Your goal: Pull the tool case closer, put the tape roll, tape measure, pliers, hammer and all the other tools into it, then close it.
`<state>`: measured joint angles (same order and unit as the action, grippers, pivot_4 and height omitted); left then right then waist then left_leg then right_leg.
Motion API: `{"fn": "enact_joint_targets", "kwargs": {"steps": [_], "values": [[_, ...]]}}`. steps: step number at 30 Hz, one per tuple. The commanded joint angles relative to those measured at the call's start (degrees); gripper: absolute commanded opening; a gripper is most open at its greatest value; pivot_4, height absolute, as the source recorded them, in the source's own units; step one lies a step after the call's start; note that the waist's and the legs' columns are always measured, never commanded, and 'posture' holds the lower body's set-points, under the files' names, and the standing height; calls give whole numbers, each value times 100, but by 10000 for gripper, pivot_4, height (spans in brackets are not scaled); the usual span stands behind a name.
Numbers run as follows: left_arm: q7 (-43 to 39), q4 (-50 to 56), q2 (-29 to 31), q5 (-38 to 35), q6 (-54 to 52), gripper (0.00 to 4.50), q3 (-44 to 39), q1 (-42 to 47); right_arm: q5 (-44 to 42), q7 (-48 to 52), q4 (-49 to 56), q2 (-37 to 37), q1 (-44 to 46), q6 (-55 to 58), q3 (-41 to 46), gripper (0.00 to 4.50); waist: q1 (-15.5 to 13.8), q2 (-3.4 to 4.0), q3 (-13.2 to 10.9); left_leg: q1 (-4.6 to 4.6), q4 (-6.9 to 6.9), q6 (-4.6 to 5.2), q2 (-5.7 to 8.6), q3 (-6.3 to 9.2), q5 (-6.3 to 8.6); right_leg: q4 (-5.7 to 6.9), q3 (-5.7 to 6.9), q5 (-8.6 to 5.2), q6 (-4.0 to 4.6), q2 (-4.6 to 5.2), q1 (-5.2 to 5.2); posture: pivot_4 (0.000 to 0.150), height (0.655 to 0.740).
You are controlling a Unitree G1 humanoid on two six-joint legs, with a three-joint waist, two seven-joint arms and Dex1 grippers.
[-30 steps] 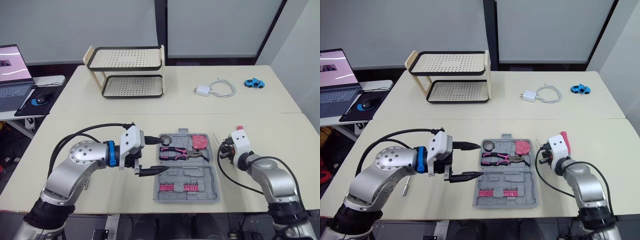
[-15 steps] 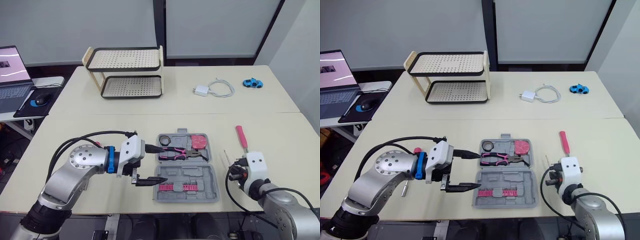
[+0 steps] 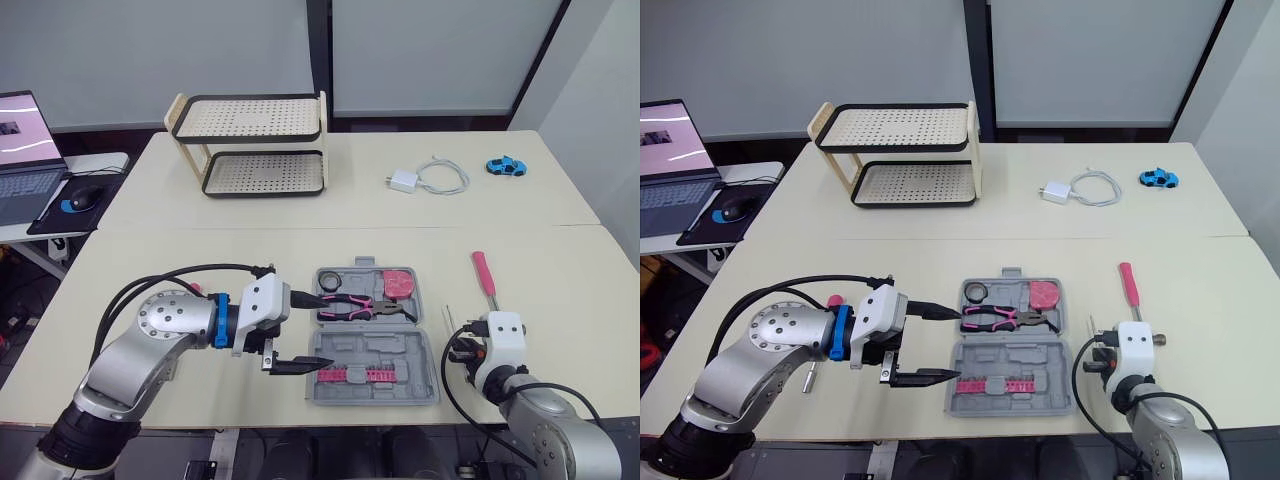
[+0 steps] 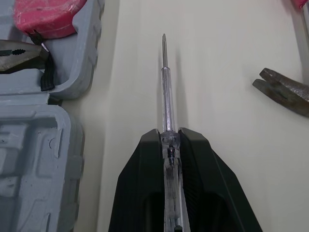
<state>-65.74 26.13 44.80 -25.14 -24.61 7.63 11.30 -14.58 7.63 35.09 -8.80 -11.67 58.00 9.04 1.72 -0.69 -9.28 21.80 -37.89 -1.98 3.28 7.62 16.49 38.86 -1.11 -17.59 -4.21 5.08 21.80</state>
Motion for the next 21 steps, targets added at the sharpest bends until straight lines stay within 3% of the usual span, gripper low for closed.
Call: {"fn": "enact_joint_targets", "kwargs": {"steps": [1, 16, 17, 21], "values": [[-22, 207, 57, -2, 75, 45000, 28, -66, 65, -48, -97, 24, 29, -304, -111, 2025, 1, 0, 0, 0, 0, 0, 0, 0, 0, 0, 0, 0, 0, 0, 0, 1500, 7400], [-43, 148, 68, 87, 250, 45000, 25, -181, 3, -253, -397, 183, 55, -446, -93, 2025, 1, 2, 0, -2, 1, 0, -1, 1, 0, 0, 0, 0, 0, 0, -1, 1500, 7400], [-47, 142, 69, 94, 259, 45000, 25, -183, -10, -256, -387, 192, 58, -437, -79, 9282, 2, 2, -1, -2, 1, 0, -1, 0, 0, 0, 0, 0, 0, 0, -1, 1500, 7400], [-47, 117, 60, 123, 293, 45000, 28, -189, -77, -266, -275, 215, 48, -420, -8, 21492, 2, 3, 0, -2, 0, 0, 0, 0, 0, 0, 0, 0, 0, 0, -1, 1500, 7400]]}}
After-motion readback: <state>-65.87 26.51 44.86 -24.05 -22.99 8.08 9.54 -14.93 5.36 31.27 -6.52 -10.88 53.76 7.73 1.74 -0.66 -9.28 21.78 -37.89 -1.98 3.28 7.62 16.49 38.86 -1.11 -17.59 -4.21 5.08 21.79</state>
